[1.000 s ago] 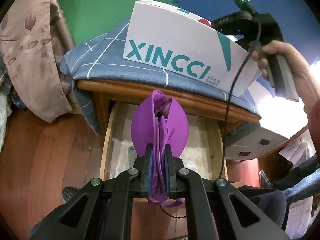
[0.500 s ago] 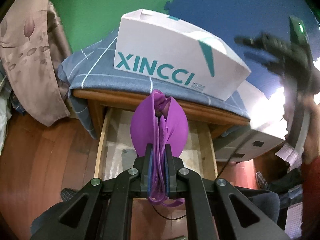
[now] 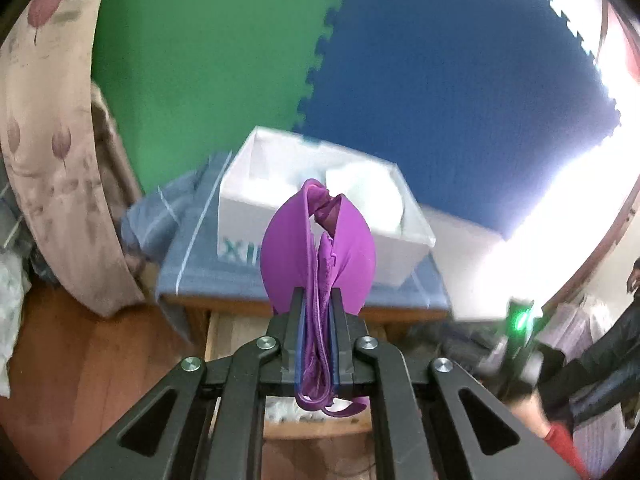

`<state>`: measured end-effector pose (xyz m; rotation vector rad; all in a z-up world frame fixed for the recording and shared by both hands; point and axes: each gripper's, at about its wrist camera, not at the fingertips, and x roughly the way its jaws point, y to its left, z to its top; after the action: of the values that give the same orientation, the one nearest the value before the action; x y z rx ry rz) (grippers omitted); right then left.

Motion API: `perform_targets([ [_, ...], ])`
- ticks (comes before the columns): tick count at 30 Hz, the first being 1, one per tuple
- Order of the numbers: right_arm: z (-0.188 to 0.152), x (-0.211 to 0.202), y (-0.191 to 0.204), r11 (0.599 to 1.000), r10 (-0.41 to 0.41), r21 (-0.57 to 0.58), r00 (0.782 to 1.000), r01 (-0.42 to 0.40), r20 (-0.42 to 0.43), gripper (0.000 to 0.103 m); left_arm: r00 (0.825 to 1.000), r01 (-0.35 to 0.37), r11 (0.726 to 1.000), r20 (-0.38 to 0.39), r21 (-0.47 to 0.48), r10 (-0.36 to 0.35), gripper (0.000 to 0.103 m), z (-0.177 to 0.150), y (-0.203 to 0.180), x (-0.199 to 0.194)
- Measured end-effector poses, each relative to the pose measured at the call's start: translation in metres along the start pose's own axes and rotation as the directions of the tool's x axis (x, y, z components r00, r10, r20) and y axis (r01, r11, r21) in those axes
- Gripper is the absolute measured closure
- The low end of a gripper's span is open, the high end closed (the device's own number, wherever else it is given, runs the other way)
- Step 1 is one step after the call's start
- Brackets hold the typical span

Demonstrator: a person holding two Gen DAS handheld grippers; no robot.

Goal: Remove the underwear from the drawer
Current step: 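Lift the purple bra toward the white box with the left tool while the right carries the red sock, then open the left tool to drop the purple bra into the white box while the right releases the red sock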

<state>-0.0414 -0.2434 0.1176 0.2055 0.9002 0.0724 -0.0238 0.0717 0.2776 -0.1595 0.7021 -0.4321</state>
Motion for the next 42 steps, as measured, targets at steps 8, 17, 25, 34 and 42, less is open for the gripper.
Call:
perform_targets([
  [8,-0.043,0.017,-0.016,0.984,0.142,0.099,0.987,-0.149,0.074,0.044,1.0,-0.004,1.0,-0.018,-0.026,0.004,0.095,0.039,-0.003,0.031],
  [17,-0.06,0.044,-0.011,0.966,0.245,0.053,0.962,-0.253,0.119,0.044,0.995,0.065,0.996,0.073,-0.065,-0.06,0.095,0.065,-0.027,0.071],
  [25,-0.065,0.04,0.001,0.964,0.262,0.01,0.955,-0.266,0.136,0.044,0.985,0.102,0.986,0.153,-0.129,-0.082,0.095,0.09,-0.024,0.103],
  [34,-0.067,0.051,-0.004,0.967,0.241,0.059,0.966,-0.247,0.095,0.043,0.986,0.018,0.991,0.169,-0.136,0.005,0.094,0.111,-0.005,0.149],
  [42,-0.064,0.05,-0.003,0.961,0.253,0.08,0.958,-0.265,0.132,0.04,0.991,-0.007,0.991,0.133,-0.131,0.025,0.094,0.113,0.013,0.167],
])
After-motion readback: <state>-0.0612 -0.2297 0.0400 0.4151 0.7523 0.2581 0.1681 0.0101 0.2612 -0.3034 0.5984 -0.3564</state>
